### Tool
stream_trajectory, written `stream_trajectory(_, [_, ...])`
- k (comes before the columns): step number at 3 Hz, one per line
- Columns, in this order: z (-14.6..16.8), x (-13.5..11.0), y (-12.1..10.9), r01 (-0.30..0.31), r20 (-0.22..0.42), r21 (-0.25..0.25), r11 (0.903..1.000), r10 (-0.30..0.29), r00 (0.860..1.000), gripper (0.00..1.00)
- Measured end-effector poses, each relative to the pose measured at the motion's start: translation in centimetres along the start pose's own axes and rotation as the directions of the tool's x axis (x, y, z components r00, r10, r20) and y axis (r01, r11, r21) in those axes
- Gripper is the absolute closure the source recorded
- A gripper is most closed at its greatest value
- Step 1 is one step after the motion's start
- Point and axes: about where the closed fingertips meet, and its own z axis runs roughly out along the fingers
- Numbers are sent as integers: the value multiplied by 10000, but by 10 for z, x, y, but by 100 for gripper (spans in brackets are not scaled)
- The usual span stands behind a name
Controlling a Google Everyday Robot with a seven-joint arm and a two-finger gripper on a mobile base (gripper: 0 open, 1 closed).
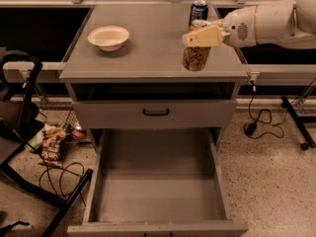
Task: Pick orange can from middle drawer and place on counter
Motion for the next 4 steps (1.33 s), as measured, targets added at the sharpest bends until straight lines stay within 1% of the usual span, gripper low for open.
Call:
stream_trajectory(1, [11, -1, -34, -75, 912, 542, 9985, 25, 9958, 100])
stream_trajectory(2, [41, 7, -60, 180, 1548, 794, 9967, -302, 9875, 100])
stream_trajectory(3, [75, 11, -79, 652, 1911, 1151, 9912, -865, 9778, 100])
stream_trajectory(4, [89, 12, -87, 843, 2032, 1304, 9879, -1099, 9729, 100])
